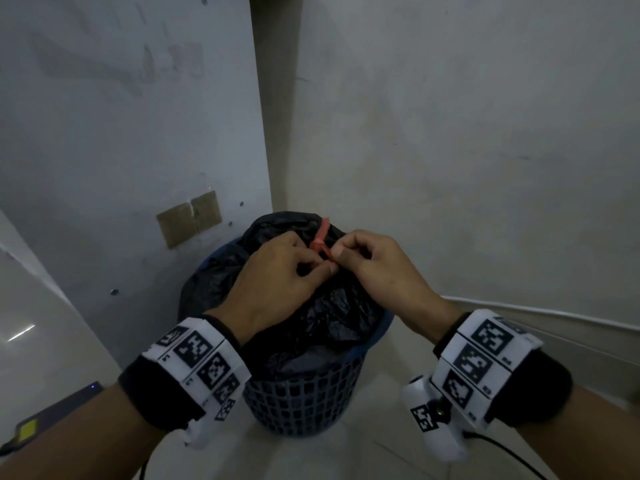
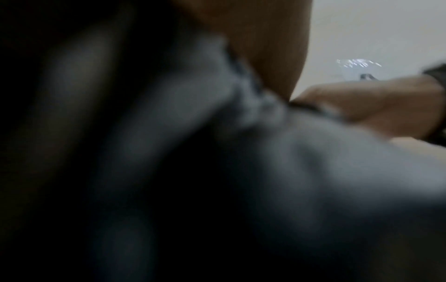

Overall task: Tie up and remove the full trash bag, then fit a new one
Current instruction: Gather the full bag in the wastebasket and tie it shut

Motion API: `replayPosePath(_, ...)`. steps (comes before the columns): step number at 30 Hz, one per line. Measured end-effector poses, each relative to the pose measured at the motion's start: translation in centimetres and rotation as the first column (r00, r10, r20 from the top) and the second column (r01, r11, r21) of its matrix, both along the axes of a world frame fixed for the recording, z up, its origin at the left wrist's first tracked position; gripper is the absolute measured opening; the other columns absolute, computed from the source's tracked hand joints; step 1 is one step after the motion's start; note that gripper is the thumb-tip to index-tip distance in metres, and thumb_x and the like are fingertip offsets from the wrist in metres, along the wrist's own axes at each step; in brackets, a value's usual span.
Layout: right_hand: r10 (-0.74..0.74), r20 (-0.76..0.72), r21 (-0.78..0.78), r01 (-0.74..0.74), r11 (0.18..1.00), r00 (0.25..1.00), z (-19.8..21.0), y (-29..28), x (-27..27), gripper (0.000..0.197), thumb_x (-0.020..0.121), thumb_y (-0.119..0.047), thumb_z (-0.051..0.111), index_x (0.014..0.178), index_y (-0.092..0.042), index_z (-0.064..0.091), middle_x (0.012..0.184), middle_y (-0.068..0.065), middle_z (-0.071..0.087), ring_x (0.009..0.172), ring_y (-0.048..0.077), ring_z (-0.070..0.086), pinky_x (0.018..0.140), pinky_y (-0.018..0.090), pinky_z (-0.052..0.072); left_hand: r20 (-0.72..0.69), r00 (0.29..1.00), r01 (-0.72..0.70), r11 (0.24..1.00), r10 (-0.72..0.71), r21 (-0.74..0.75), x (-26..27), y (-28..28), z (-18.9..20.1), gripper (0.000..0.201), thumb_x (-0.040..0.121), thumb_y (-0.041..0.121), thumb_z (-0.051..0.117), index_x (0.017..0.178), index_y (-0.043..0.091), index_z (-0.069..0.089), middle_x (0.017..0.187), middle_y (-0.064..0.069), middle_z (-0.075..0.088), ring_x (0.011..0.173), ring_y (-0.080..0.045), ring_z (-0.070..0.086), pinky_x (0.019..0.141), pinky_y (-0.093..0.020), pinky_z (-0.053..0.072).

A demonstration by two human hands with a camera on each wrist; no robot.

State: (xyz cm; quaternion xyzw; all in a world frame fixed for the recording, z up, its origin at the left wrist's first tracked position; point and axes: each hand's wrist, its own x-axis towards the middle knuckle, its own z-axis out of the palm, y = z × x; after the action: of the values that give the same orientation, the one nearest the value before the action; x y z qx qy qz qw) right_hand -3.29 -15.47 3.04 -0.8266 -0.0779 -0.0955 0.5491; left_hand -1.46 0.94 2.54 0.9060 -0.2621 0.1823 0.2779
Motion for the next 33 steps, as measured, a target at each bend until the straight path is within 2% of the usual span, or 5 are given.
replayPosePath(10, -0.146, 0.166, -0.058, 0.158, 0.986, 0.975, -0.5, 0.3, 0.0, 0.003, 0.097, -0.021, 0.054, 0.095, -0.021, 0.056, 0.066, -0.008, 0.051, 0.060, 0.005, 0.048, 0.055, 0.017, 0.037, -0.273, 0.936, -0.018, 0.749, -0.220, -0.662, 0.0, 1.6, 0.5, 0.044, 0.084, 0.030, 0.069, 0.061, -0.001, 0.048, 0.068, -0.021, 0.067, 0.067, -0.028, 0.070, 0.070, -0.039, 0.057)
replayPosePath(16, -0.247, 0.334, -0.060, 0.282, 0.957, 0.909, 0.5, -0.7, 0.3, 0.009, 0.099, -0.020, 0.048, 0.092, -0.021, 0.053, 0.063, -0.008, 0.051, 0.058, -0.001, 0.050, 0.060, 0.033, 0.041, -0.294, 0.955, -0.198, 0.634, -0.049, -0.748, 0.6, 2.9, 2.0, 0.037, 0.090, 0.041, 0.059, 0.078, 0.006, 0.058, 0.043, 0.005, 0.044, 0.050, -0.018, 0.046, 0.042, -0.015, 0.036)
replayPosePath(27, -0.449, -0.101, 0.151, 0.459, 0.875, 0.888, -0.9, -5.2, 2.3, 0.011, 0.093, -0.012, 0.047, 0.089, -0.022, 0.043, 0.067, 0.002, 0.042, 0.049, 0.016, 0.035, 0.040, 0.018, 0.025, -0.506, 0.843, -0.504, 0.593, 0.182, -0.628, 2.4, 9.0, 0.4, 0.036, 0.097, 0.029, 0.049, 0.065, 0.013, 0.051, 0.041, 0.006, 0.054, 0.046, -0.018, 0.048, 0.035, -0.013, 0.033)
replayPosePath(30, -0.367, -0.139, 0.310, 0.393, 0.866, 0.920, -0.9, -4.4, 2.3, 0.013, 0.095, -0.005, 0.045, 0.089, -0.017, 0.044, 0.067, 0.006, 0.047, 0.050, 0.019, 0.048, 0.035, 0.022, 0.041, -0.592, 0.806, -0.532, 0.426, -0.012, -0.732, 2.8, 9.1, 0.4, 0.026, 0.098, 0.026, 0.048, 0.079, 0.012, 0.059, 0.057, 0.003, 0.070, 0.059, -0.016, 0.064, 0.053, -0.026, 0.048)
replayPosePath(33, -0.226, -0.146, 0.565, 0.269, 0.780, 0.963, 0.6, -4.2, 2.7, 0.018, 0.098, 0.000, 0.043, 0.088, -0.015, 0.047, 0.073, 0.006, 0.057, 0.072, 0.021, 0.068, 0.065, 0.030, 0.059, -0.457, 0.836, -0.422, 0.177, -0.302, -0.889, 3.1, 8.6, 2.1, 0.017, 0.099, 0.018, 0.045, 0.088, 0.012, 0.056, 0.074, 0.000, 0.075, 0.069, -0.013, 0.072, 0.064, -0.024, 0.059)
